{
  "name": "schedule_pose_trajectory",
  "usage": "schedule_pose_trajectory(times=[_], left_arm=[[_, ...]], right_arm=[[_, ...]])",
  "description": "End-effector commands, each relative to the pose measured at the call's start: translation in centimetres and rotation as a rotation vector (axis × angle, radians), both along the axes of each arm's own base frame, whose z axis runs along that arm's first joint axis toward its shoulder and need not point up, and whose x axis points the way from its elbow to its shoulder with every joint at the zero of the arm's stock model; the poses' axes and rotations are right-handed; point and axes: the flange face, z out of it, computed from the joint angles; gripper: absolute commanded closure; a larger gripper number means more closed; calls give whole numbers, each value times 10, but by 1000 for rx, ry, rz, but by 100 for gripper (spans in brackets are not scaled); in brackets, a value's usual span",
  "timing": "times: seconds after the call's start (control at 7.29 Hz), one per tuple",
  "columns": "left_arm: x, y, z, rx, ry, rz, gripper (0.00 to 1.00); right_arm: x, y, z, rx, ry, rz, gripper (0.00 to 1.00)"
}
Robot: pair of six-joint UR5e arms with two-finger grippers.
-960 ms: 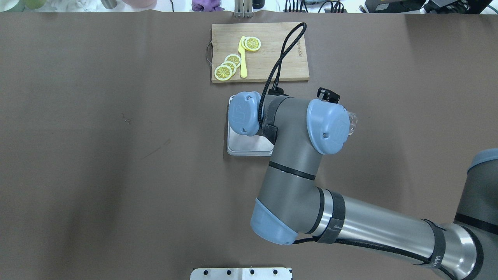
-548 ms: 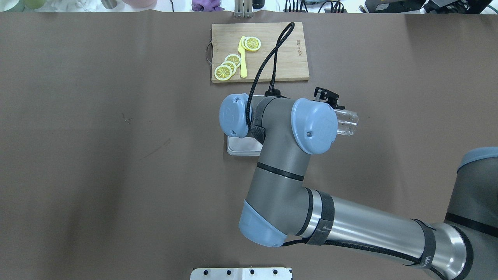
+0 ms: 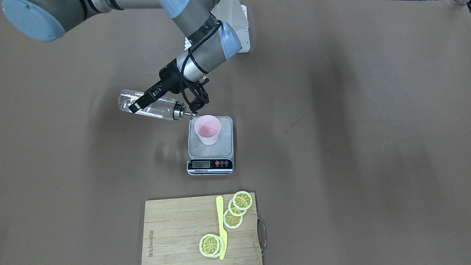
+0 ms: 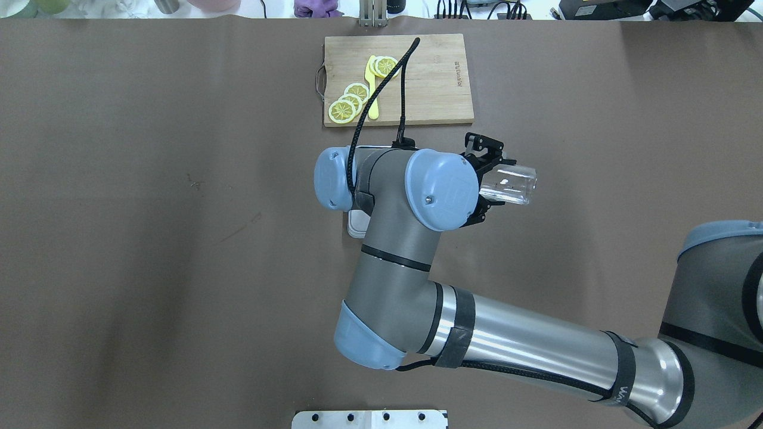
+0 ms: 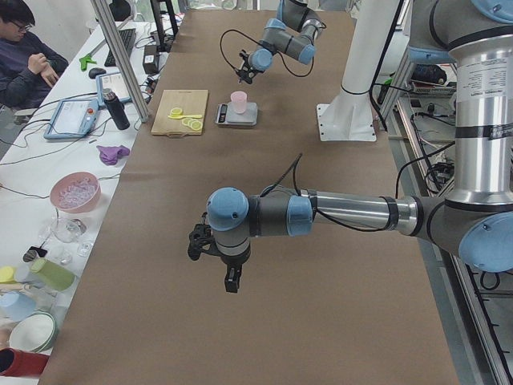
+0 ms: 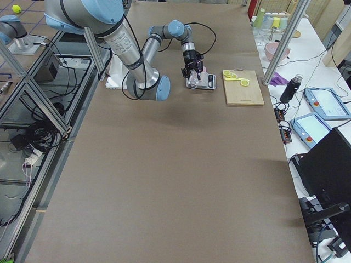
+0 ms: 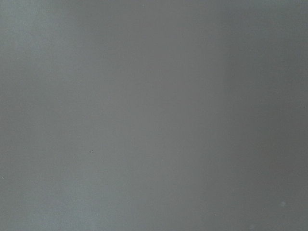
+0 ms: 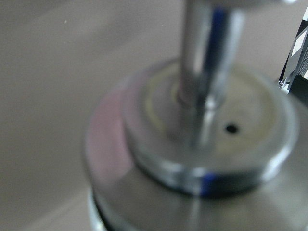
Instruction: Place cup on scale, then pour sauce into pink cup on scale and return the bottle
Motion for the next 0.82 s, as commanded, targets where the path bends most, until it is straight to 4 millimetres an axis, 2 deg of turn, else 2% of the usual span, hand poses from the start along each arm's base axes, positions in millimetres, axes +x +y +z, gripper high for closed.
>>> schedule_pose_trajectory(times=[0.0,0.14,0.69], left_arm=[[0,0,0,-1,0,0,2],[0,0,1,-1,0,0,2],[0,2,1,-2,0,0,2]], right_arm=[[-4,1,-3,-13,29,-4,100],[-2,1,-9,-15,46,-4,100],[-2,4,-11,-26,75,-8,100]])
